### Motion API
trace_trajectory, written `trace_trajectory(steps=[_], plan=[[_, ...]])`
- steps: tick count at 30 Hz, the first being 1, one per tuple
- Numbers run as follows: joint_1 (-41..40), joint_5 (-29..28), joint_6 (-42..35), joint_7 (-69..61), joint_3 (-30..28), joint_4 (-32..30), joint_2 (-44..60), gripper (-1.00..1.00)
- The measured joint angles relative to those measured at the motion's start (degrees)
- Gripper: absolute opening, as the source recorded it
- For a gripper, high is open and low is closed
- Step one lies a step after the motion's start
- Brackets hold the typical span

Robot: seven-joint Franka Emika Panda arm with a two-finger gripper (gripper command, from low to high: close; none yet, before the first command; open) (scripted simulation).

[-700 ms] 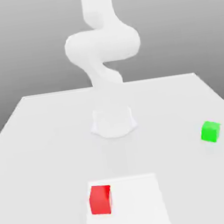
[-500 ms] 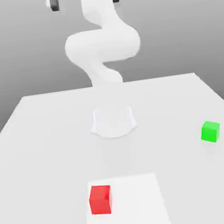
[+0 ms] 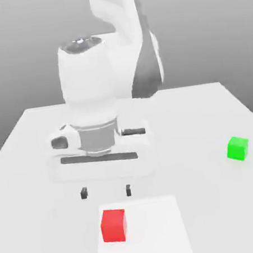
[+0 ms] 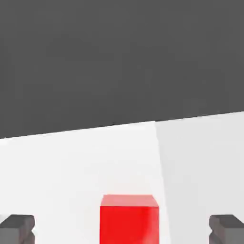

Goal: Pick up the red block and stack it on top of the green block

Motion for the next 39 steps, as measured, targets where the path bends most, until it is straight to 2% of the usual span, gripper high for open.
trace_trajectory(steps=[5, 6, 13, 19, 31, 39], plan=[[-0.84, 2.2, 8.55, -1.65, 1.3, 0.93, 10.4, 0.0], [-1.14, 2.45, 9.91, -1.84, 1.66, 1.16, 11.99, -1.0], [-1.26, 2.3, 10.04, -1.71, 1.79, 1.18, 12.15, -1.0], [-0.6, 0.06, 0.88, -0.13, 1.14, -0.46, 1.34, -1.0], [24.8, 4.1, -3.25, -7.49, 13.9, -4.28, -6.93, -1.0], [38.93, 7.42, -5.24, -13.05, 23.84, -6.84, -11.68, -1.0]])
